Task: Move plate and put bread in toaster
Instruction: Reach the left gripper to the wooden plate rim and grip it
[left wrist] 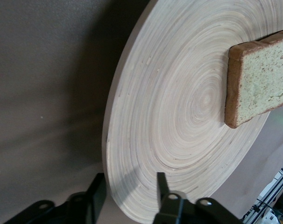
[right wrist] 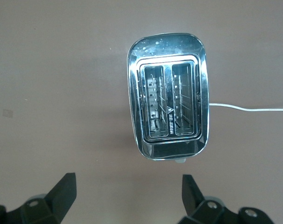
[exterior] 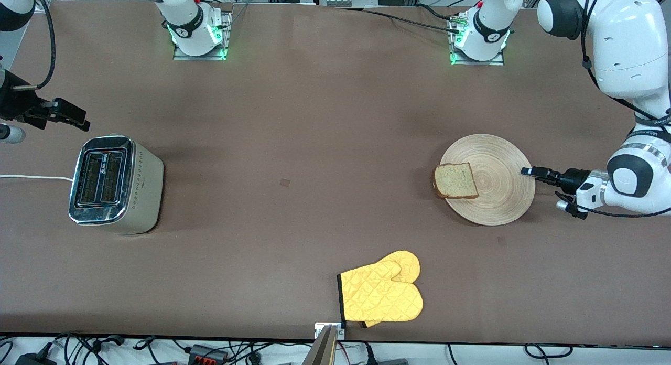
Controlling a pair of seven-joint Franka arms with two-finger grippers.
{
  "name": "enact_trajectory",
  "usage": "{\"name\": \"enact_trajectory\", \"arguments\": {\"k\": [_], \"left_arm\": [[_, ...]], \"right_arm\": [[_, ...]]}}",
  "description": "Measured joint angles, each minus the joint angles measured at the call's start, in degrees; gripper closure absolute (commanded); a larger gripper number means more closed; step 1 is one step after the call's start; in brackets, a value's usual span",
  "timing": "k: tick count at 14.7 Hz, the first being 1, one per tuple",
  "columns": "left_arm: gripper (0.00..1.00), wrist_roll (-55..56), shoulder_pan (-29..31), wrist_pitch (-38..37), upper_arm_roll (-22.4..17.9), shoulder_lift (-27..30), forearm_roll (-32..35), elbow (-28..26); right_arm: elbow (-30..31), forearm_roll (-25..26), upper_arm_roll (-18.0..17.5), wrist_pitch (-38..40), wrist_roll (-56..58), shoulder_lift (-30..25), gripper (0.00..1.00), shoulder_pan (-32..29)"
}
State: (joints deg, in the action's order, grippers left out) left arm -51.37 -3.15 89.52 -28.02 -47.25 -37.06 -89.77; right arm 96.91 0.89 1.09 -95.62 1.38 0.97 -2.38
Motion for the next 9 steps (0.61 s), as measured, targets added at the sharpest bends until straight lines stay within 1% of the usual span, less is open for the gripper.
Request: {"name": "enact_trajectory", "arguments": {"k": [4, 9], "left_arm": [[0.60, -0.7, -0.1, 0.0, 0.0, 0.0, 0.0, 0.0], [0.60, -1.2, -0.1, 0.0, 0.0, 0.0, -0.1, 0.0]], "right_arm": [[0.0, 0.0, 0.0, 0.0, 0.0, 0.0, 0.00, 0.0], [0.0, 0.0, 0.0, 0.0, 0.0, 0.0, 0.00, 0.0]]}}
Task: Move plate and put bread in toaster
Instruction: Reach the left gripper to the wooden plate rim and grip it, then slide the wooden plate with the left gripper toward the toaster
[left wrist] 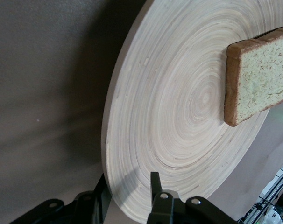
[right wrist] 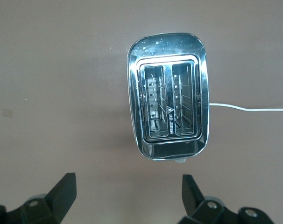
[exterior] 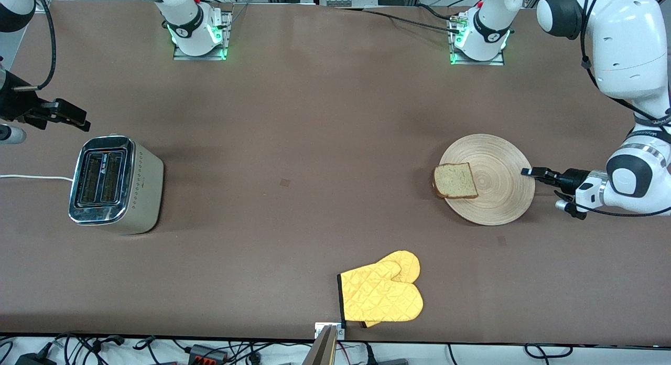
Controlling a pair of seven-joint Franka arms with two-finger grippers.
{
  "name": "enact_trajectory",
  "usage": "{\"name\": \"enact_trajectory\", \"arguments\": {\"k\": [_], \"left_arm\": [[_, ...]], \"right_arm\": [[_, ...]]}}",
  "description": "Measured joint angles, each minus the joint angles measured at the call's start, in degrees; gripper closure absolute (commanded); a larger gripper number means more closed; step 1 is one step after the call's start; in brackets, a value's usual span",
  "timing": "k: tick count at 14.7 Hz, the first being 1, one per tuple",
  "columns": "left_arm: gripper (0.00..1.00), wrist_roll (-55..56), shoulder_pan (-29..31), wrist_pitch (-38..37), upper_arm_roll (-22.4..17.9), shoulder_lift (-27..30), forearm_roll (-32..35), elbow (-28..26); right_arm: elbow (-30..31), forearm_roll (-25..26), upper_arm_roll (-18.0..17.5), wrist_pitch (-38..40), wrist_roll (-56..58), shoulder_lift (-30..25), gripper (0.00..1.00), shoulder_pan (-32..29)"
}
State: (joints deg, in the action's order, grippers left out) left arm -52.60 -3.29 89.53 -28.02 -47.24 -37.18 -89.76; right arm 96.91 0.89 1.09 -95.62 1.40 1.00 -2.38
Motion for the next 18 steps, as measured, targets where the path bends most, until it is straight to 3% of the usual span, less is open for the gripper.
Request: {"name": "enact_trajectory", "arguments": {"k": [8, 14, 18], "left_arm": [[0.55, -3.2, 0.0, 0.0, 0.0, -1.9, -5.1, -0.2], [0.57, -7.9, 0.5, -1.2, -0.4, -4.4, -9.4, 0.0], [0.80, -8.7, 0.5, -1.1, -0.4, -4.4, -9.5, 0.0]], "right_arm": [[0.0, 0.0, 0.0, 0.0, 0.0, 0.1, 0.00, 0.0], [0.0, 0.0, 0.0, 0.0, 0.0, 0.2, 0.00, 0.0], [0.0, 0.0, 0.0, 0.0, 0.0, 0.2, 0.00, 0.0]]}}
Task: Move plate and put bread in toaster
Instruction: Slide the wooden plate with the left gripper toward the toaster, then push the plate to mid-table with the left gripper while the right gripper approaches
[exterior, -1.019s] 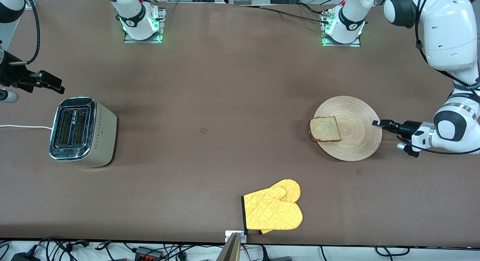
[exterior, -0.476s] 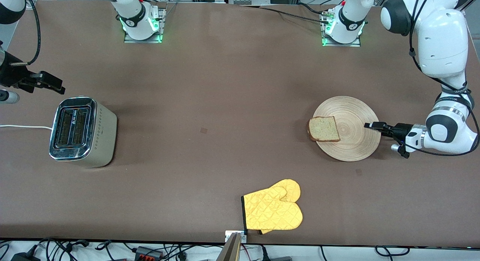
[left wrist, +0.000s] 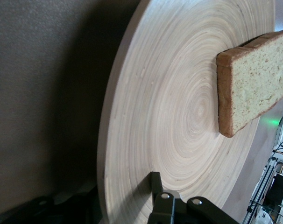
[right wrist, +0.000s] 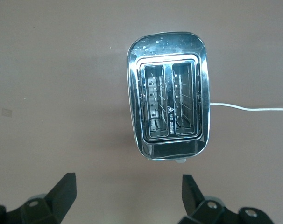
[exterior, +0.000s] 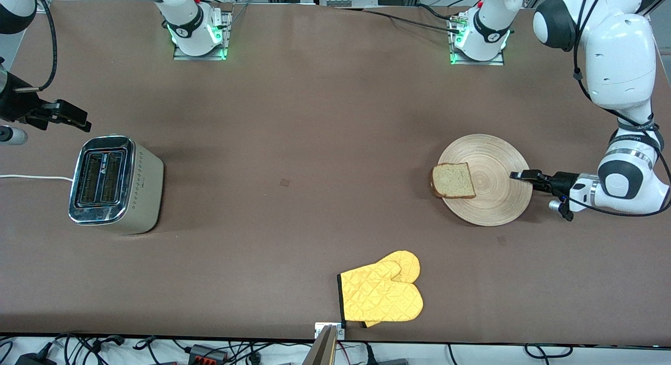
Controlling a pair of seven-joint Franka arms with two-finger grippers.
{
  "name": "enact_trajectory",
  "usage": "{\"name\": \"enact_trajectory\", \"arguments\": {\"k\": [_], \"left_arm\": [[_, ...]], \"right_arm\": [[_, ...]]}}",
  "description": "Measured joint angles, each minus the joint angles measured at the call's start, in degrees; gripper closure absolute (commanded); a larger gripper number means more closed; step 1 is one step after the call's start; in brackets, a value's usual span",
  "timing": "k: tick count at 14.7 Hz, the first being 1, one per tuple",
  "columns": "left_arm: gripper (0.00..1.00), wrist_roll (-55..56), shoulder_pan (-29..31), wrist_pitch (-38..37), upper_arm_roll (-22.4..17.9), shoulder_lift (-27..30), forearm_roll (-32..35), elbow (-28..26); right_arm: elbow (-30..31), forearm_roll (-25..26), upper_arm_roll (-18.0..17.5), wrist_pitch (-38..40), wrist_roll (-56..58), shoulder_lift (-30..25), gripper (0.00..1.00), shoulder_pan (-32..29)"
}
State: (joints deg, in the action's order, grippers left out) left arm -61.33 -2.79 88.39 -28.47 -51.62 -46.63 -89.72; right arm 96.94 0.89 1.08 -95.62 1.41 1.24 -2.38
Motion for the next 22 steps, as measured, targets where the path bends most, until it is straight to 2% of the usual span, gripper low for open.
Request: {"name": "enact_trajectory", "arguments": {"k": [6, 10, 13, 19, 22], "left_arm": [[0.99, -2.4, 0.1, -1.9, -0.1, 0.2, -0.6, 0.5], [1.00, -2.7, 0.1, -5.1, -0.1, 0.1, -0.7, 1.9], [1.00, -1.5, -0.2, -10.7, -0.1, 0.0, -2.2, 4.4], [1.00, 5.7, -2.4, -17.4, 0.3, -0.7, -12.5, 5.8], [1.00, 9.1, -4.1, -17.7, 2.8, -0.8, -16.4, 5.8]], "right_arm": [[0.0, 0.0, 0.0, 0.0, 0.0, 0.0, 0.00, 0.0], [0.0, 0.0, 0.0, 0.0, 0.0, 0.0, 0.00, 0.0], [0.0, 0.0, 0.0, 0.0, 0.0, 0.0, 0.00, 0.0], [0.0, 0.0, 0.0, 0.0, 0.0, 0.0, 0.00, 0.0], [0.0, 0.0, 0.0, 0.1, 0.0, 0.0, 0.00, 0.0]]}}
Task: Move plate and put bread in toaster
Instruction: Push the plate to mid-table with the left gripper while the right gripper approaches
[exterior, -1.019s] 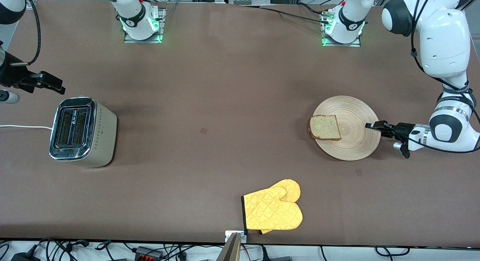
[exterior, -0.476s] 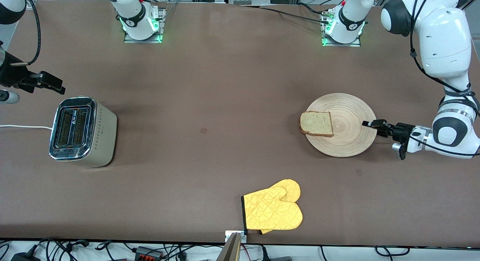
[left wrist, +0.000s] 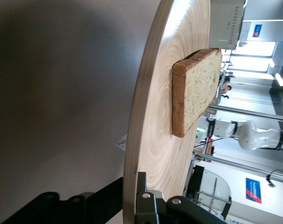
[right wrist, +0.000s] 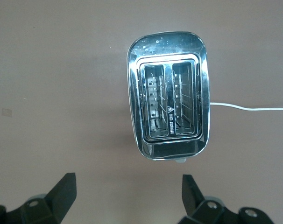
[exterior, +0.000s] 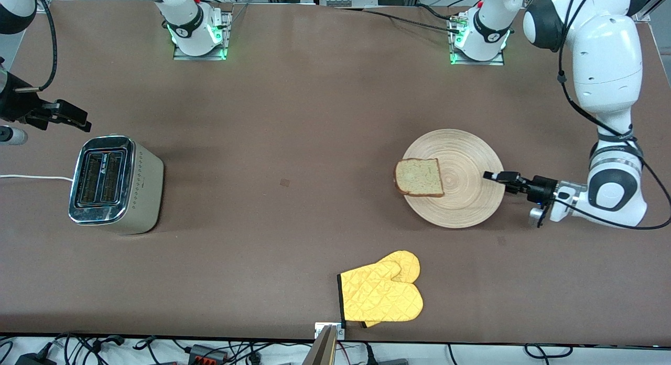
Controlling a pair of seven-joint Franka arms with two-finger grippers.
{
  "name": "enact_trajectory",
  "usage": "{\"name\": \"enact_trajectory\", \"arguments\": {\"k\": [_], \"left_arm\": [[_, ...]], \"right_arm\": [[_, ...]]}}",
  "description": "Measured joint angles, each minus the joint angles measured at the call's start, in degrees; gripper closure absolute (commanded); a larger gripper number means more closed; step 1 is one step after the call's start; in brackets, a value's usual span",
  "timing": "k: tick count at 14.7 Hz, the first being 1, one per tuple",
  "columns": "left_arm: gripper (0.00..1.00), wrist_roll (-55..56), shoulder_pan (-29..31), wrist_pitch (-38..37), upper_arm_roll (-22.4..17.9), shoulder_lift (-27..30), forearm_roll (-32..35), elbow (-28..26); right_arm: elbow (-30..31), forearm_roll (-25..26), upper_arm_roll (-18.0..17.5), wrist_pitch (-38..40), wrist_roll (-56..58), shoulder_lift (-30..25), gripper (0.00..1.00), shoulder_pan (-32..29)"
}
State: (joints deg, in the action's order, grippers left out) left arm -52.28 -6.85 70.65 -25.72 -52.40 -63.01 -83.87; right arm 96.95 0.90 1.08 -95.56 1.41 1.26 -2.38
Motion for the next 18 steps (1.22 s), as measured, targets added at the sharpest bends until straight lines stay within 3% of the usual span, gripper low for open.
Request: {"name": "enact_trajectory", "arguments": {"k": [5, 13, 18], "left_arm": [[1.00, 8.2, -4.7, 3.1, 4.8, 0.0, -8.0, 0.4], [1.00, 14.5, -5.7, 24.7, 25.5, -0.2, -8.3, 0.5], [1.00, 16.0, -6.6, 36.6, 33.6, -1.0, -8.3, 0.5]], "right_arm": [[0.0, 0.0, 0.0, 0.6, 0.0, 0.0, 0.00, 0.0], [0.1, 0.0, -0.2, 0.5, 0.2, 1.8, 0.00, 0.7], [0.1, 0.0, -0.6, -0.4, 0.3, 6.7, 0.00, 7.5]]}}
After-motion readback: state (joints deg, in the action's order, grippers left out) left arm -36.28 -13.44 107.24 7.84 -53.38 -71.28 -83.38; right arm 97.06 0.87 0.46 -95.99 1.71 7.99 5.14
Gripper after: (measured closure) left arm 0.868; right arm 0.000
